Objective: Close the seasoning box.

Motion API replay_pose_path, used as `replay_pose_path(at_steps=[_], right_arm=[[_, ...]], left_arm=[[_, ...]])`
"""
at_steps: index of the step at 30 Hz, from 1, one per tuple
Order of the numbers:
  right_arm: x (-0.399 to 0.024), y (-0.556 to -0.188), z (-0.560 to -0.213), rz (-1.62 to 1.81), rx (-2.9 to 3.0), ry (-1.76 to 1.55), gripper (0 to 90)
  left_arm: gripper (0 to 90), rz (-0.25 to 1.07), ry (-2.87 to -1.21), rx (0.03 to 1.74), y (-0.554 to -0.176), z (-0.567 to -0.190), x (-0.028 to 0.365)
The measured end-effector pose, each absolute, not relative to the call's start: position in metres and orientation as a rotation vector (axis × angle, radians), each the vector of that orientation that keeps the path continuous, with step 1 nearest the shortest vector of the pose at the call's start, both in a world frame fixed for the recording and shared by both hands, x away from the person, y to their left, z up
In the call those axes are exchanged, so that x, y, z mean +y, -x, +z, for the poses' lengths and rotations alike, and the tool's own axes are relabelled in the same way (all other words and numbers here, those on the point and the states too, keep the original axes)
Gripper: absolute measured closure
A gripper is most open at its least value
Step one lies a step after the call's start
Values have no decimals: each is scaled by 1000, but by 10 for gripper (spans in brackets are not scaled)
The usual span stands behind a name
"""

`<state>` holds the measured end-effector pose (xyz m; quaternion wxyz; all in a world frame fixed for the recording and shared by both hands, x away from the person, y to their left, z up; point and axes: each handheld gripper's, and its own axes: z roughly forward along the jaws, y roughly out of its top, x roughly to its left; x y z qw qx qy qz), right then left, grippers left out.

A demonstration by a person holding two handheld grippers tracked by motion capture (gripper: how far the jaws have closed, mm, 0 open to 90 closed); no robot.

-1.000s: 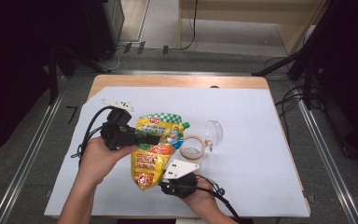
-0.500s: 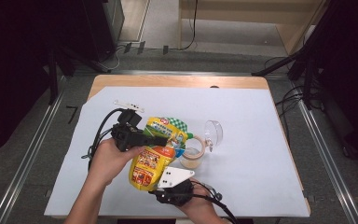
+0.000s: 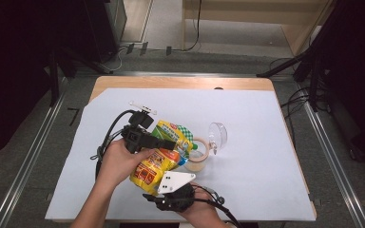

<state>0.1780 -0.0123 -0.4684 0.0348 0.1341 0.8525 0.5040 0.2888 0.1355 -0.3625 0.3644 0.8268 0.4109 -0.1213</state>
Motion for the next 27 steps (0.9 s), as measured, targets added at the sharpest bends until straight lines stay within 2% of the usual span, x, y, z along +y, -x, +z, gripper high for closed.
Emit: replay_pose_path(at_steps=[6, 8, 12, 21, 27], right_arm=[[-12, -182, -465, 1537, 2652, -406, 686], [-12, -186, -460, 1562, 2663, -412, 679], [-11, -191, -452, 1575, 2665, -433, 673], [-13, -200, -452, 1598, 2657, -468, 638], [-11, -198, -453, 1594, 2640, -472, 641]], left_arm=[[754, -351, -2172, 1030, -298, -361, 124], [726, -415, -2166, 1082, -308, -363, 118], [715, -447, -2145, 1096, -316, -362, 114], [698, -447, -2101, 1090, -319, -362, 120], [732, -421, -2116, 1063, -314, -357, 120]])
